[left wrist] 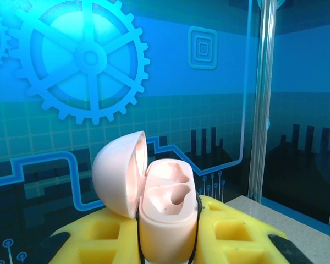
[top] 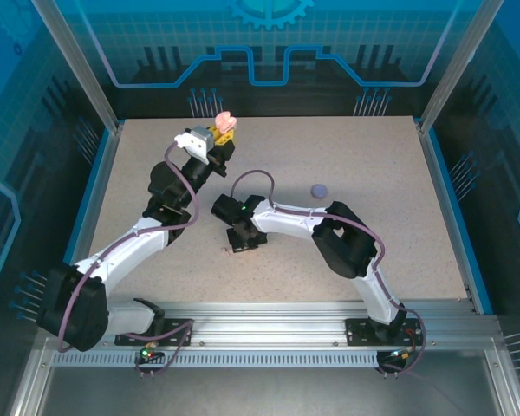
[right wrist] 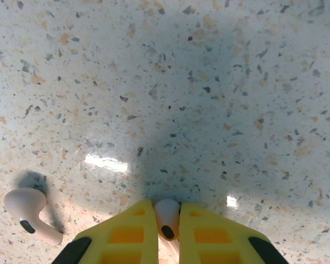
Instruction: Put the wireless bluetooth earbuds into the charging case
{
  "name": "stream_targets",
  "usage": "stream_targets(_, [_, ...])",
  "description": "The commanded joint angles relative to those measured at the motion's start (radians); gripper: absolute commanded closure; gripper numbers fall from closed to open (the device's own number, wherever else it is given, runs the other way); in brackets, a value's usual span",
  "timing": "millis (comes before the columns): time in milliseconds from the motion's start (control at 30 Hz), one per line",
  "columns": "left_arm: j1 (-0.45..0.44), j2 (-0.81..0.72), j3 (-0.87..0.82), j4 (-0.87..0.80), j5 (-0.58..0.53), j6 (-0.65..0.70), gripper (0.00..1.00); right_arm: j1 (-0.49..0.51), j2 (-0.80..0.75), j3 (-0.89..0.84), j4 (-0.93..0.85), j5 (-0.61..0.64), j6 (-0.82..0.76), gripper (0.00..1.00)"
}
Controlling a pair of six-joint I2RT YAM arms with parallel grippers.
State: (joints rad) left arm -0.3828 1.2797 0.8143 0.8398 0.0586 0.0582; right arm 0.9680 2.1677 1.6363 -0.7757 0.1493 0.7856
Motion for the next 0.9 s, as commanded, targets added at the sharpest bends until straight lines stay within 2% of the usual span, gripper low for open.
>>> stream_targets(0, [-0.005, -0.029, -0.004, 0.037, 0.025, -0.006, 1.00, -0.003, -0.004, -0.032, 0.023, 0.003, 0.003, 0.94])
stream_targets(567, [-0.005, -0.025, -0.012, 0.102, 0.048, -0.013, 1.00, -0.038, -0.185, -0.176, 0.087, 0.050, 0.017, 0.95])
stream_targets(867, [-0.008, -0.022, -0.035, 0.184, 0.123, 0.048, 1.00, -0.117, -0.397, -0.264, 0.153, 0.081, -0.016, 0.95])
